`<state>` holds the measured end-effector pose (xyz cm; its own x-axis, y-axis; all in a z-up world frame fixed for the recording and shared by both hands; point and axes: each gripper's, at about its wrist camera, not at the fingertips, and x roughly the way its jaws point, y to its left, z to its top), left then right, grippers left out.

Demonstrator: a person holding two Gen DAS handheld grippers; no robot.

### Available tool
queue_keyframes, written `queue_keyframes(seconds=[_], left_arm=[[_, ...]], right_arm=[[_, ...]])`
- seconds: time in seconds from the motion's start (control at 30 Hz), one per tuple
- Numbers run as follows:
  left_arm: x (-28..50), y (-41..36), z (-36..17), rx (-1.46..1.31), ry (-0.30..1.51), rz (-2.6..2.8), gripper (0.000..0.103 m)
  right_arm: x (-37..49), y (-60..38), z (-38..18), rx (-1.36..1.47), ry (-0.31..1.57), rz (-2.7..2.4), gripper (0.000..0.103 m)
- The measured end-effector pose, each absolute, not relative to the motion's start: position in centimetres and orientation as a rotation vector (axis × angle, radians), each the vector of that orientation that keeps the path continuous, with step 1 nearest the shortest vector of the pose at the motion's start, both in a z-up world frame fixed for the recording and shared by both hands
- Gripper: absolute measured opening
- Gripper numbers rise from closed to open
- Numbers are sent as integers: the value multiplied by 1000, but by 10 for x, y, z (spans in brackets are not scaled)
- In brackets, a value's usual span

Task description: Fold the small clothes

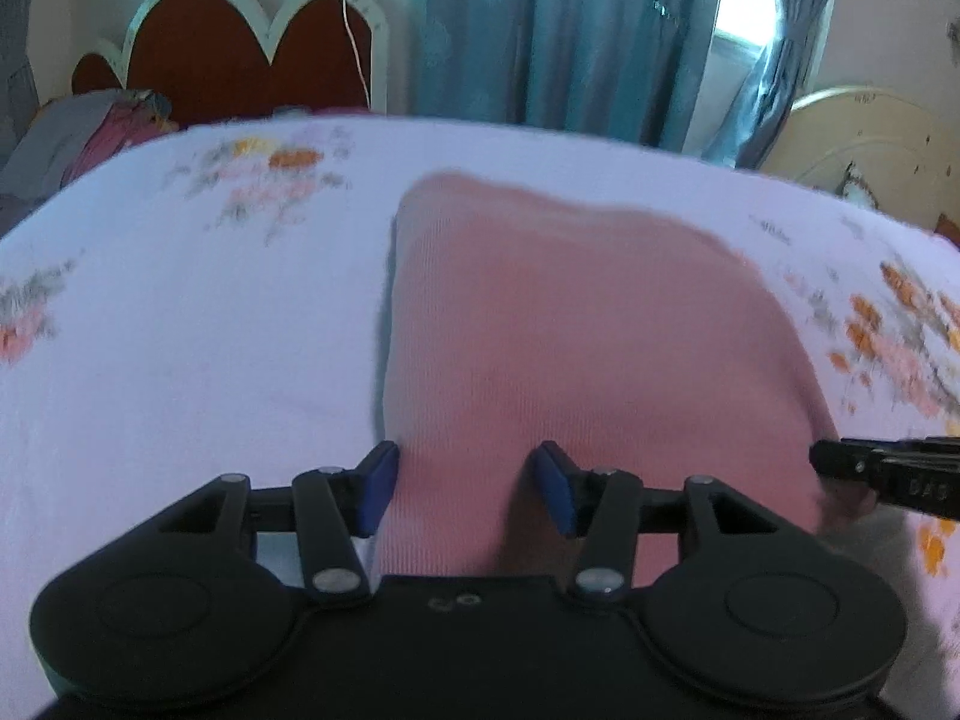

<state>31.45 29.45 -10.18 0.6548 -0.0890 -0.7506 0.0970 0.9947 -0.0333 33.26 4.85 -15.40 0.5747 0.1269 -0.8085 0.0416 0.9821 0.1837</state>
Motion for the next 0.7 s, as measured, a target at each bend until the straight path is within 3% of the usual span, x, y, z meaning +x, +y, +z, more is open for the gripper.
queue_keyframes(seconds=[0.43, 0.57, 0.7], left_arm=[[312, 291, -108, 19, 844, -50, 70], [310, 284, -107, 43, 847, -26, 97], [305, 276, -106, 55, 855, -12, 102]], right_arm=[[329, 50, -161, 196, 924, 34, 26], [328, 48, -160, 210, 925, 42, 26], [329, 48, -160, 222, 934, 34, 26]])
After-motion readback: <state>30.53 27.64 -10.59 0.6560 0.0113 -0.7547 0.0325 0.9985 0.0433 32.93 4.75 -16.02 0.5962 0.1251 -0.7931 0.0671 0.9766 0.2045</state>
